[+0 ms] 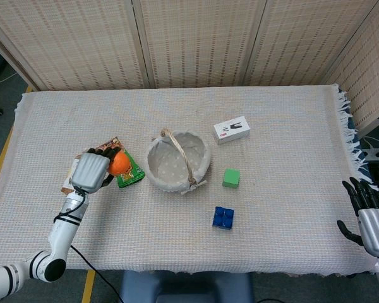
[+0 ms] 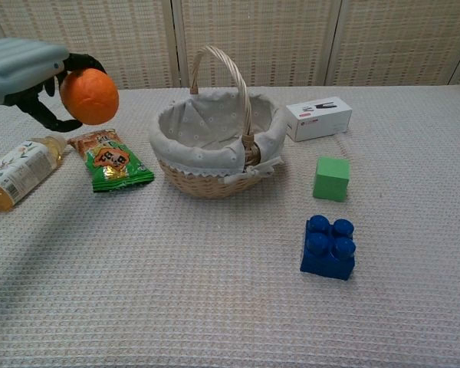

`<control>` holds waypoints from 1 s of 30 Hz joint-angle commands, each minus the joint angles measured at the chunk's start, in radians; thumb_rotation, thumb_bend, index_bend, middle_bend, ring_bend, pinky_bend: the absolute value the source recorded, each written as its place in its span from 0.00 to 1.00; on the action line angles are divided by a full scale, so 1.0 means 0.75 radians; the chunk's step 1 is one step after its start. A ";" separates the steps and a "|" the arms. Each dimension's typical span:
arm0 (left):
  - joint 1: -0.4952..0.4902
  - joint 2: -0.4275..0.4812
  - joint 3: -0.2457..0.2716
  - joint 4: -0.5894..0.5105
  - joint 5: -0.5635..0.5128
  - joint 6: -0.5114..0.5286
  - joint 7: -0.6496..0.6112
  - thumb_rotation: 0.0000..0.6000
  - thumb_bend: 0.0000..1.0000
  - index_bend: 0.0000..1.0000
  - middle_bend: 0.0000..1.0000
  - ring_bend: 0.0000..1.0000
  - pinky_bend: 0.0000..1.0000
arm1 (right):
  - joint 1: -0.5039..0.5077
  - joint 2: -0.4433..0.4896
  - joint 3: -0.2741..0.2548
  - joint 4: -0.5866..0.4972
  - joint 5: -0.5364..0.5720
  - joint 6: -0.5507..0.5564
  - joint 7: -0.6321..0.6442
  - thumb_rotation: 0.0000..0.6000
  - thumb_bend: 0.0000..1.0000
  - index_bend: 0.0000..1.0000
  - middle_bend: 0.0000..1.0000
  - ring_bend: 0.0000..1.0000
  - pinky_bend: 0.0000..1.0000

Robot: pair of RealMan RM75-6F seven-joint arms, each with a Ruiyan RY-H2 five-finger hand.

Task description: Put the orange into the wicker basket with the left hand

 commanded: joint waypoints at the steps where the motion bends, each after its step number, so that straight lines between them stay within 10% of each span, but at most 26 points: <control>1: -0.055 -0.049 -0.024 -0.011 -0.054 -0.024 0.052 1.00 0.32 0.32 0.32 0.42 0.43 | -0.001 0.003 0.001 0.000 0.000 0.002 0.006 1.00 0.17 0.00 0.00 0.00 0.13; 15: -0.265 -0.277 -0.131 0.150 -0.420 -0.085 0.160 1.00 0.33 0.32 0.32 0.43 0.43 | 0.000 0.015 0.000 0.003 -0.001 -0.004 0.031 1.00 0.17 0.00 0.00 0.00 0.13; 30: -0.357 -0.187 -0.078 0.179 -0.486 -0.032 0.323 1.00 0.33 0.32 0.32 0.43 0.44 | 0.023 0.024 -0.018 -0.006 0.000 -0.067 0.003 1.00 0.17 0.00 0.00 0.00 0.13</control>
